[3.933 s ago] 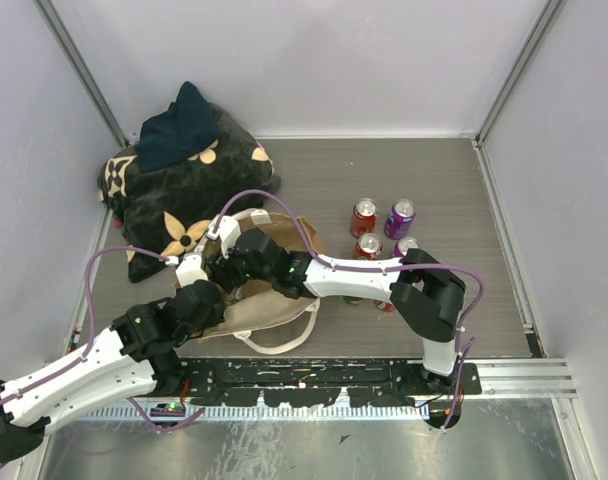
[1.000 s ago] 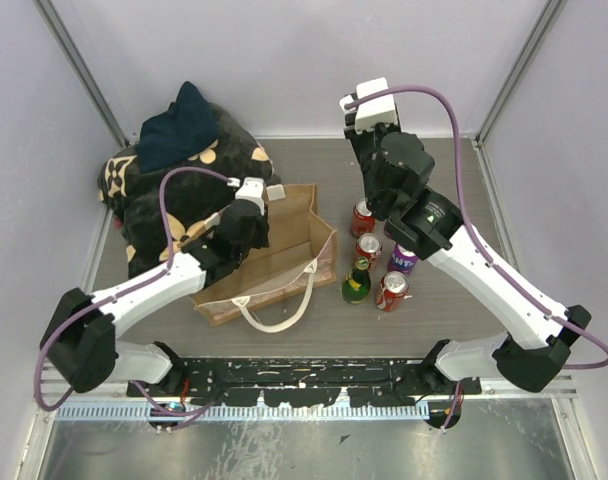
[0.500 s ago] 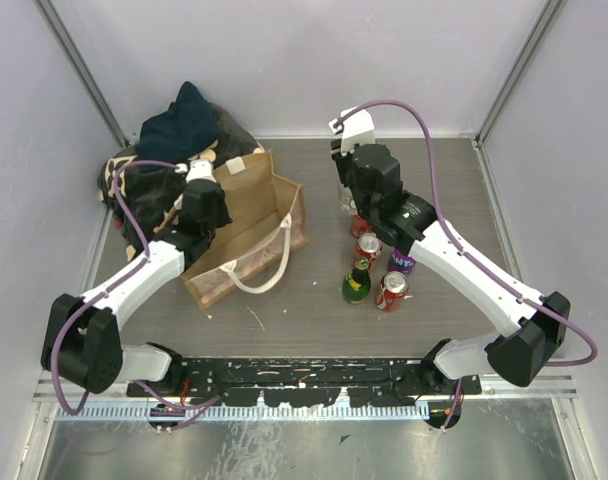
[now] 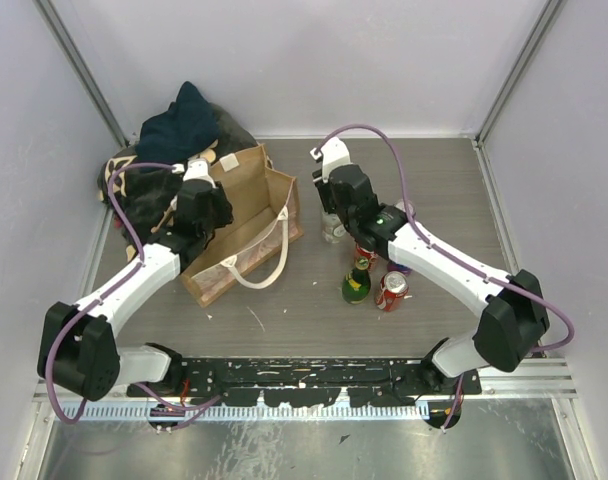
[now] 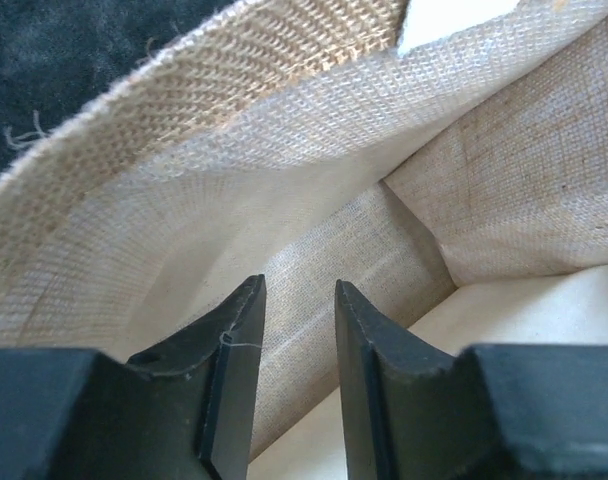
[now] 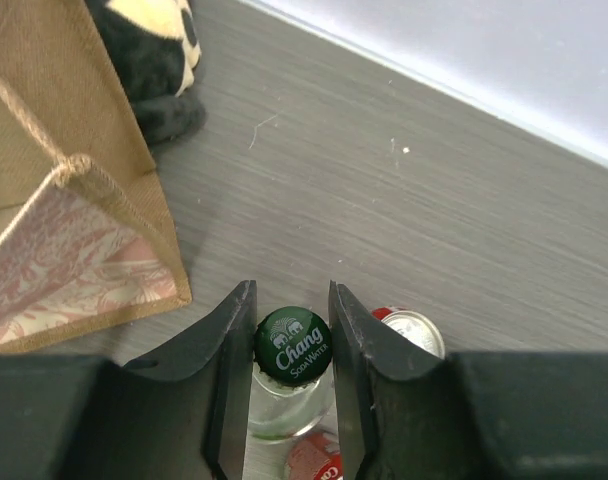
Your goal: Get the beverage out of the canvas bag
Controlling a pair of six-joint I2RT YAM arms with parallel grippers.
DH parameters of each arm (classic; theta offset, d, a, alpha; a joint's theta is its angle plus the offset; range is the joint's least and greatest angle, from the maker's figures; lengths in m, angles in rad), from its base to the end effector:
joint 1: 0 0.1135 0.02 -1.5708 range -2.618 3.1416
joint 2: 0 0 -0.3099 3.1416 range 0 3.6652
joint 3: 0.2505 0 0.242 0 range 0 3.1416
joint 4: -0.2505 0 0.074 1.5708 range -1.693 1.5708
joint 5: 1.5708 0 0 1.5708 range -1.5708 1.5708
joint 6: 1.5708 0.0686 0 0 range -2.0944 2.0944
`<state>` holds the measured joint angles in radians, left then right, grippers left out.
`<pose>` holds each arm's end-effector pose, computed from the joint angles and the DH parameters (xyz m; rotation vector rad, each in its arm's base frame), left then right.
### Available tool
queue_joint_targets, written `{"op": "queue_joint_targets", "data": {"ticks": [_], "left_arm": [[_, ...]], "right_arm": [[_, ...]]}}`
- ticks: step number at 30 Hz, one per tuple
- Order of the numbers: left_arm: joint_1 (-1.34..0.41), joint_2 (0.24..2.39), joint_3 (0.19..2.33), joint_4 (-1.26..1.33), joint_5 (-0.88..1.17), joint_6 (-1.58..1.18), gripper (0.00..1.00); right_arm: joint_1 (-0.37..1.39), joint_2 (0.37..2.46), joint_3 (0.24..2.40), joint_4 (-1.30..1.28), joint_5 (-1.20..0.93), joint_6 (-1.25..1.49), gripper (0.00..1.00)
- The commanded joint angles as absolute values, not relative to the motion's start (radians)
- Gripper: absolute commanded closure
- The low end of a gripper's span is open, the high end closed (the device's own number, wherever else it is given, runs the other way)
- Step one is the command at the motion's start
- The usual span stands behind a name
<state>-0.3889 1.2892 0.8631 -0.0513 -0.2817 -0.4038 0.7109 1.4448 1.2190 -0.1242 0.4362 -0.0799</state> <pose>0.2815 -0.0947 0.3046 -0.1900 2.0255 -0.2111 0.2848 0.2070 0.3802 -0.4514 1.8320 0.0119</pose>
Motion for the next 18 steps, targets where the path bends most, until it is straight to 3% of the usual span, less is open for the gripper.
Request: {"op": "queue_joint_targets", "data": {"ticks": [1,4,5,6,18], "left_arm": [[-0.387,1.239,0.878,-0.041,-0.236,-0.416,0.53],[-0.387,1.216,0.898,-0.046,-0.226,-0.416,0.32],[-0.386,1.208,0.903,-0.048,-0.224,-0.417,0.10],[-0.387,1.200,0.907,-0.050,-0.221,-0.415,0.01],[-0.387,1.110,0.908,-0.083,-0.211,-0.419,0.02]], "right_arm": [[0.708,1.400,1.189,0.114,0.406,-0.037,1.00],[0.707,1.388,1.101,0.192,0.405,-0.024,1.00],[0.708,1.384,1.072,0.221,0.405,-0.022,1.00],[0.707,1.380,1.047,0.244,0.408,-0.017,1.00],[0.707,1.340,0.867,0.402,0.440,-0.018,1.00]]}}
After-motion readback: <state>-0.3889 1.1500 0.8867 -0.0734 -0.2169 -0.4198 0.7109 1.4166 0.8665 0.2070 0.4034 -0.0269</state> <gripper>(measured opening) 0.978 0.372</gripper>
